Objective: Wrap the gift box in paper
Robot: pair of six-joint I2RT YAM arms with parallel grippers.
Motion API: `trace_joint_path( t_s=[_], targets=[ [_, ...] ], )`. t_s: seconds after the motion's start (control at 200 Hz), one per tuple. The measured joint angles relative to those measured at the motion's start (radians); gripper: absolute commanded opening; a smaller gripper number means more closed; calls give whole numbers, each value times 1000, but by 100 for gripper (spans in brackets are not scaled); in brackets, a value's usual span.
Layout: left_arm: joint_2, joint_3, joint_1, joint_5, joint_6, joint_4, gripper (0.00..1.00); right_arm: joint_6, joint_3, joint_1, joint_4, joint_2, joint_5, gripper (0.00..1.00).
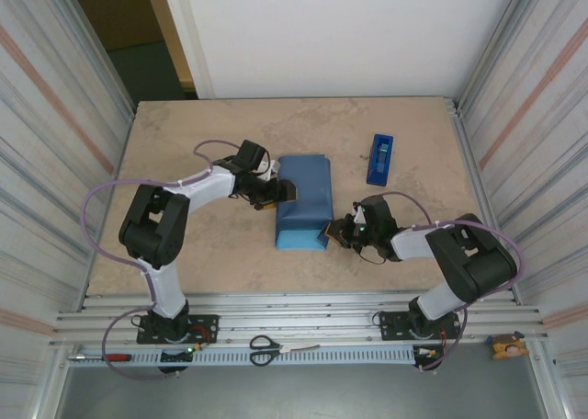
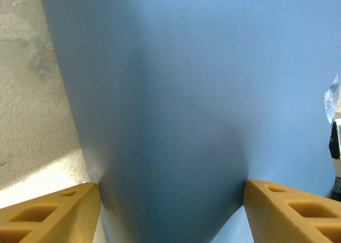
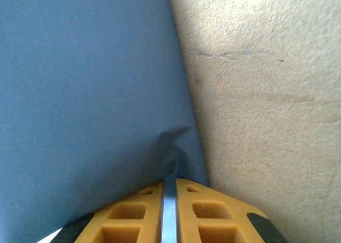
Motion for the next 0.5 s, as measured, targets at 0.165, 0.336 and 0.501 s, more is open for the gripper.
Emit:
trace_joint_path(
  t_s=[0.165, 0.336, 0.501],
  targets=[
    [0, -10, 0, 10, -22, 24, 70, 50, -15, 8, 37, 0, 24, 15],
    [0, -24, 0, 22, -59, 64, 69, 78, -21, -1, 51, 0, 38, 16],
    [6, -27, -3, 24, -90, 91, 68, 80, -20, -50, 41, -2, 33, 17]
  ],
)
